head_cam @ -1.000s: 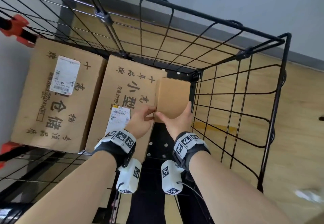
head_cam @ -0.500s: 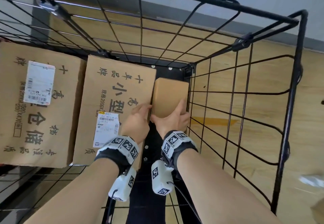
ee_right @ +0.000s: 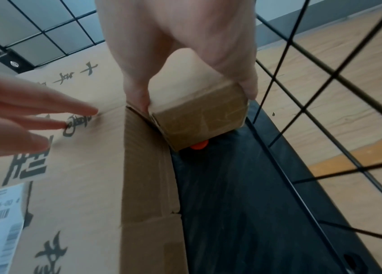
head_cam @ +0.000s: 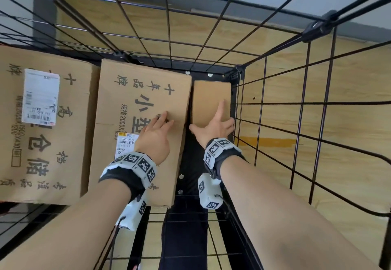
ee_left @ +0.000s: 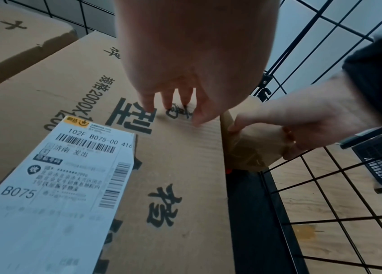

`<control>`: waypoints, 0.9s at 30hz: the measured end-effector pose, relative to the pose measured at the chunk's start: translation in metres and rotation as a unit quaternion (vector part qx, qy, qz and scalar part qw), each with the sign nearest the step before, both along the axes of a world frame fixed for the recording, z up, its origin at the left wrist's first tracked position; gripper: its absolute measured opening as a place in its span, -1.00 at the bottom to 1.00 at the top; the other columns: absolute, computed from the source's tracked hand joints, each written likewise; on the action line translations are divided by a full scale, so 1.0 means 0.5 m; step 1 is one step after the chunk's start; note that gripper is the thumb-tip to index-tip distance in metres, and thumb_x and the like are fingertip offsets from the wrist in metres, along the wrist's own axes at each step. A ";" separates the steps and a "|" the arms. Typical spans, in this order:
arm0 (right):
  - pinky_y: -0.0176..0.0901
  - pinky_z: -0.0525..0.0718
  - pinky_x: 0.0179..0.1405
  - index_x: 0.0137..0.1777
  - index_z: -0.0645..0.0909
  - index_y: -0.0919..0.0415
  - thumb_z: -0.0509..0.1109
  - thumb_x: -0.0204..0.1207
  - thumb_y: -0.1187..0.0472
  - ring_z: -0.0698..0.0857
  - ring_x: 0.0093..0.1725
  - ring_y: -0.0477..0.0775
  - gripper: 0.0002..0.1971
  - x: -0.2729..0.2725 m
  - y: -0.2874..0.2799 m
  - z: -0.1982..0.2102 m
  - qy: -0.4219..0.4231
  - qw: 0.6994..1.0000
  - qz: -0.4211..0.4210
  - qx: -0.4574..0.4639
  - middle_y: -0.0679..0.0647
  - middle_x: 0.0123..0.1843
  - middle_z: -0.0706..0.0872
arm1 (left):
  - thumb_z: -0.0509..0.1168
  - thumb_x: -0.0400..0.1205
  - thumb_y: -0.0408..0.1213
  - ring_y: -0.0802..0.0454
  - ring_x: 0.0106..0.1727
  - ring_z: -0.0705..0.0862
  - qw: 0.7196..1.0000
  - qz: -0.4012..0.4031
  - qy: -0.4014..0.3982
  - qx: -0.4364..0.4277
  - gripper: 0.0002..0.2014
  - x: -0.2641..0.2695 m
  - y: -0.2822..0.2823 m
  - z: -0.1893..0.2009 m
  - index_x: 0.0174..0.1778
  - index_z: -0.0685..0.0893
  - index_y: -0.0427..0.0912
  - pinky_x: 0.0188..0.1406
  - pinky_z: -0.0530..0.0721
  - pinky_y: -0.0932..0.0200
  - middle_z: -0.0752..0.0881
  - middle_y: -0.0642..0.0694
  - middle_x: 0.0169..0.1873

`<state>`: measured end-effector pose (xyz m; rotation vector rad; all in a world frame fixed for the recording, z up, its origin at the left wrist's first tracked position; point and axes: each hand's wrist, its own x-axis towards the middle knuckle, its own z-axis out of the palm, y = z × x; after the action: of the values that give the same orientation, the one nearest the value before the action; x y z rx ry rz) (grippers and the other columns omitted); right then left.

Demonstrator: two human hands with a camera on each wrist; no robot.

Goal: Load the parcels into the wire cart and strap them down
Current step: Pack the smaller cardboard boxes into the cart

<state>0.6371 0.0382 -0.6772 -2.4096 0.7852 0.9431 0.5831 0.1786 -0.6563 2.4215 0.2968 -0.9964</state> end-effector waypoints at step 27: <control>0.04 0.70 0.11 0.24 0.58 0.30 0.29 0.57 0.22 0.71 0.09 0.28 -0.71 -0.054 0.002 0.595 0.018 0.957 0.231 0.175 0.25 0.18 0.71 | 0.08 0.69 -0.21 -0.07 -0.04 0.63 0.987 0.150 -0.014 0.055 -0.67 -0.068 -0.018 0.594 0.36 0.54 -0.03 -0.10 0.59 0.14 0.69 -0.17 0.17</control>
<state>0.6099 0.0393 -0.3799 -2.2933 0.0392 1.1860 0.5494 0.1693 -0.3591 2.3917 0.6997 -0.8291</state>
